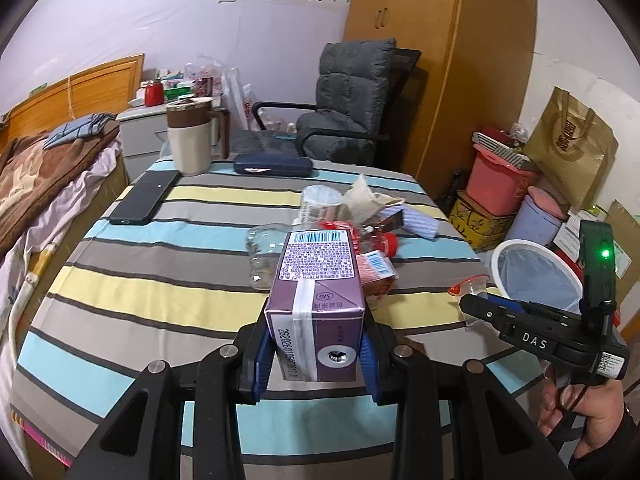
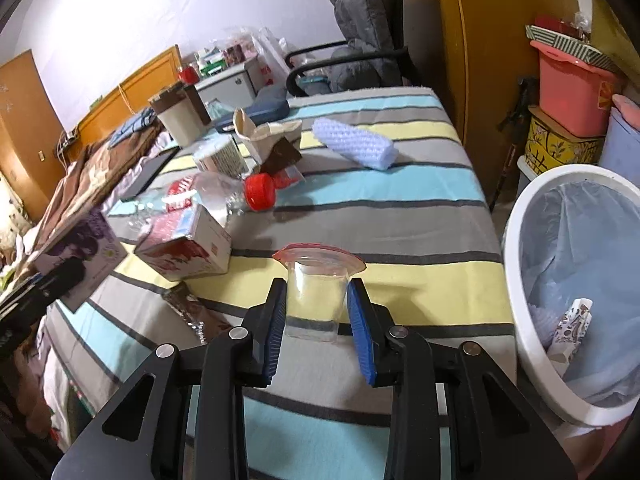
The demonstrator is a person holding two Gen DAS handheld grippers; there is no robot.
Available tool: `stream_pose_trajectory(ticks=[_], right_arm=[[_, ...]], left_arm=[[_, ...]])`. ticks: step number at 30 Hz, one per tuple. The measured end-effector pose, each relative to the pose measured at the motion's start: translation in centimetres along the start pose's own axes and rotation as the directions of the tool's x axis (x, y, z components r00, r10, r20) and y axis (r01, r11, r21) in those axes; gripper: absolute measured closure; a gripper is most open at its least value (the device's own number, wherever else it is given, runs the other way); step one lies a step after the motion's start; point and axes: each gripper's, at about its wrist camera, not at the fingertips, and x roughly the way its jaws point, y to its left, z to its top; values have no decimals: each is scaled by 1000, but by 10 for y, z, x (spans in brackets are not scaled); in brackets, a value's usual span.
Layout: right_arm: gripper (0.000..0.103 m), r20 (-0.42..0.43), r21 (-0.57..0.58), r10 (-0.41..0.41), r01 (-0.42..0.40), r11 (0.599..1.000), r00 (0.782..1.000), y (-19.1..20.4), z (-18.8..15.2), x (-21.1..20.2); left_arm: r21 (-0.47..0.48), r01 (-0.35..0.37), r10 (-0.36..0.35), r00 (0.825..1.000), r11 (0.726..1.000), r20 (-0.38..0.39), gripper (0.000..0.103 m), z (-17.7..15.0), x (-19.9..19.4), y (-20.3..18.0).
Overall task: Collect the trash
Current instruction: 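Carry the carton and plastic cup to the bin and open both tools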
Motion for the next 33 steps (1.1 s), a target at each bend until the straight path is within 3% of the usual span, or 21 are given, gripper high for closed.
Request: stream_pose_trajectory(ticks=[12, 33], right_arm=[[70, 70, -18, 37, -35, 999, 997, 7, 2, -34], [70, 120, 52, -66, 60, 997, 991, -33, -2, -60]], left_arm=[[60, 58, -56, 998, 997, -25, 66, 0, 9, -33], [169, 162, -151, 985, 972, -80, 66, 8, 39, -91]])
